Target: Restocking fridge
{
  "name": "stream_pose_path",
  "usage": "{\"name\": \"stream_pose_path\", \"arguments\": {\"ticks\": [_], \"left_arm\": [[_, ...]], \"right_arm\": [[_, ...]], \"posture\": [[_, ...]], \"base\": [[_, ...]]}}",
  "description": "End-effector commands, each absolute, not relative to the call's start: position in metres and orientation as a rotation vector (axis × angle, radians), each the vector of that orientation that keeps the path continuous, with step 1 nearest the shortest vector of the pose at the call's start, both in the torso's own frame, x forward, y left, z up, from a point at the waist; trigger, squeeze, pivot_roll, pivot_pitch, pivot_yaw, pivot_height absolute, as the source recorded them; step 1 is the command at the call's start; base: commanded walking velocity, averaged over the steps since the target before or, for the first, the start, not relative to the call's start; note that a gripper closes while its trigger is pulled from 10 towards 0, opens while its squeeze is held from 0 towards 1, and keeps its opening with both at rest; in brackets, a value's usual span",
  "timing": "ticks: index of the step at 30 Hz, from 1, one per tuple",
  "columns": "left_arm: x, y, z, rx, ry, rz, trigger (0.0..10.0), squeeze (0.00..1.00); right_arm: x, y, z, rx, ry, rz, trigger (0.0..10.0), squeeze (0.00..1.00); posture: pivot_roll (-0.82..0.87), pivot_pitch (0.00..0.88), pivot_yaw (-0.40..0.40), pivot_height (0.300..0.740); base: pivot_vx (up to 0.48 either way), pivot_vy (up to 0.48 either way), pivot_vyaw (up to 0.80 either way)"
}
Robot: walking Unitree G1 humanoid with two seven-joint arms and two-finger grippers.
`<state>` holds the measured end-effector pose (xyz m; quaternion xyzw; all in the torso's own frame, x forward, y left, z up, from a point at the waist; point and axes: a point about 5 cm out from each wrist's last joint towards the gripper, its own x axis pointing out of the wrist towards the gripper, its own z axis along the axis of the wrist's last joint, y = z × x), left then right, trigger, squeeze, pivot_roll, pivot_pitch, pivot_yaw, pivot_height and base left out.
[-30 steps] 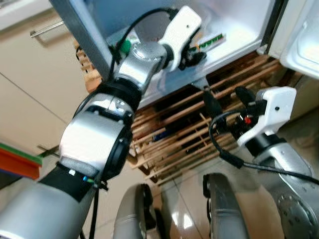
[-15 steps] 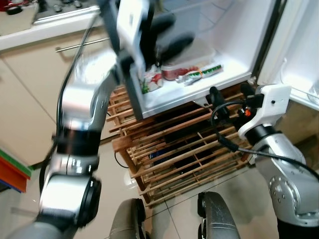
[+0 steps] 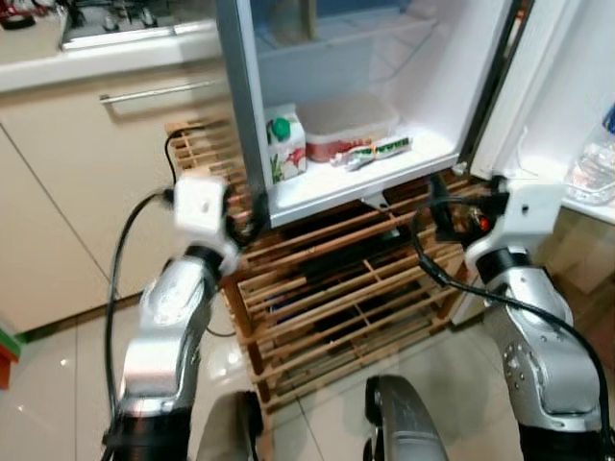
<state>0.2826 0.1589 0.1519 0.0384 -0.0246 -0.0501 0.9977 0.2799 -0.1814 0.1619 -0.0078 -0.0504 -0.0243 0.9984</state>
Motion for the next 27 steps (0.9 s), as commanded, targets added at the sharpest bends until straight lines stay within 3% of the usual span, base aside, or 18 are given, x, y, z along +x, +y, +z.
{"name": "stream_pose_path", "arguments": {"ticks": [1, 6, 14, 27], "left_arm": [[0.283, 0.157, 0.161, 0.114, -0.118, -0.093, 10.0, 0.0], [0.279, 0.156, 0.146, 0.09, -0.065, -0.047, 10.0, 0.0], [0.287, 0.139, 0.156, 0.071, -0.122, -0.122, 10.0, 0.0], [0.291, 0.138, 0.154, 0.042, -0.09, -0.123, 10.0, 0.0]], "right_arm": [[0.28, -0.18, 0.162, -0.027, -0.119, -0.061, 10.0, 0.0], [0.282, -0.177, 0.155, 0.022, -0.112, -0.036, 10.0, 0.0], [0.276, -0.165, 0.134, 0.04, -0.066, 0.003, 10.0, 0.0], [0.268, -0.164, 0.115, 0.014, -0.026, 0.039, 10.0, 0.0]], "posture": [[0.0, 0.0, 0.016, 0.608], [-0.01, 0.0, 0.015, 0.608], [-0.02, 0.0, 0.018, 0.657], [-0.03, 0.0, 0.014, 0.72]], "base": [[0.0, 0.0, 0.0], [0.0, 0.0, 0.0], [0.0, 0.0, 0.0], [0.0, 0.0, 0.0]]}}
